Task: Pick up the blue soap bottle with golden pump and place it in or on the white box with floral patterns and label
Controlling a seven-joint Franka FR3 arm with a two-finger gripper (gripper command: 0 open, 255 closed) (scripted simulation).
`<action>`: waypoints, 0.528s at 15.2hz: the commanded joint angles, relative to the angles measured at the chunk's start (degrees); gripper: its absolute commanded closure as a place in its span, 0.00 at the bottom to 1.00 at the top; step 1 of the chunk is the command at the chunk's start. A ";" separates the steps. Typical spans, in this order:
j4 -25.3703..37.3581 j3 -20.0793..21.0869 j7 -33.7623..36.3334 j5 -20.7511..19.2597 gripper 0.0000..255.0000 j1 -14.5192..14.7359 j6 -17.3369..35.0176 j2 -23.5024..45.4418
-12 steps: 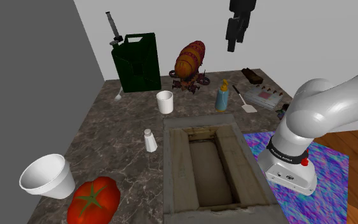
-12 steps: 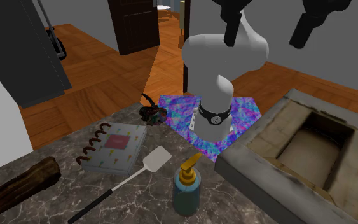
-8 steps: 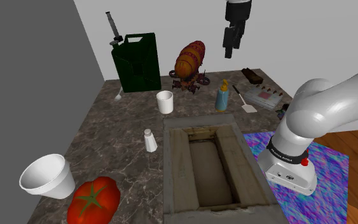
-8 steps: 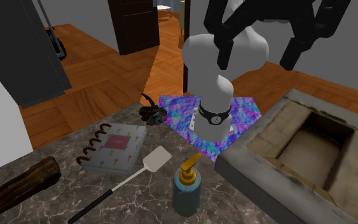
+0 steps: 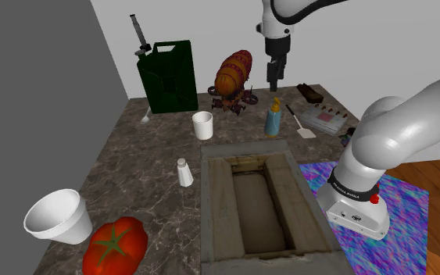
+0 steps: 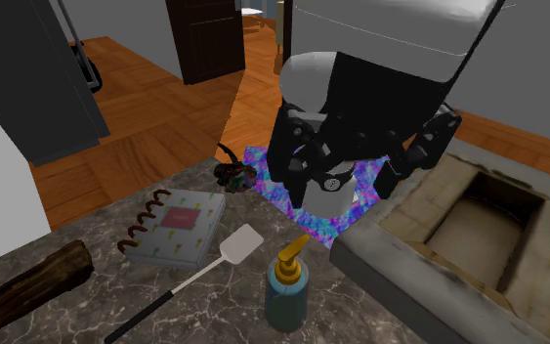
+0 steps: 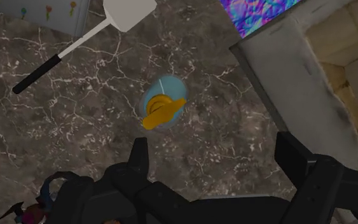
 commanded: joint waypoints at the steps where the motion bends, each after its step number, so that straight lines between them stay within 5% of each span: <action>1: -1.37 -0.73 -1.32 -0.98 0.00 0.02 3.47 3.16; 8: -3.14 -3.41 -5.96 -4.58 0.00 -0.51 14.49 16.10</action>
